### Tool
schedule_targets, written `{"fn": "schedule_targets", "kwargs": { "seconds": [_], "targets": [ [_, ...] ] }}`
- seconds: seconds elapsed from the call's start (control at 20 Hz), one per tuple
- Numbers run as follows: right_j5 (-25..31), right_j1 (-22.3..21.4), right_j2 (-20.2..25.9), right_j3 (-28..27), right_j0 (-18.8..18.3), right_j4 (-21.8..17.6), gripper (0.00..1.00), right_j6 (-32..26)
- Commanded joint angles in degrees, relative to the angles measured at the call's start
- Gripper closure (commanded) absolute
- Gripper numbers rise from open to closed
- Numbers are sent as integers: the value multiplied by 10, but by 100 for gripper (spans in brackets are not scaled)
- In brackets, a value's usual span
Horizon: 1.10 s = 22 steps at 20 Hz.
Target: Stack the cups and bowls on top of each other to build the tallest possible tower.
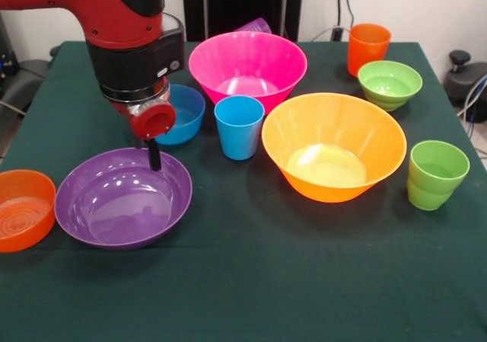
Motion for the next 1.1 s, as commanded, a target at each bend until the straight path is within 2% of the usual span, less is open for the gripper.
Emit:
{"fn": "schedule_targets", "kwargs": {
  "seconds": [0.05,0.5,1.1],
  "targets": [
    [43,6,-18,45,-14,-25,0,-86],
    [19,11,-20,66,-38,-43,0,-78],
    [-3,33,-22,57,-50,-66,0,-81]
  ]
}}
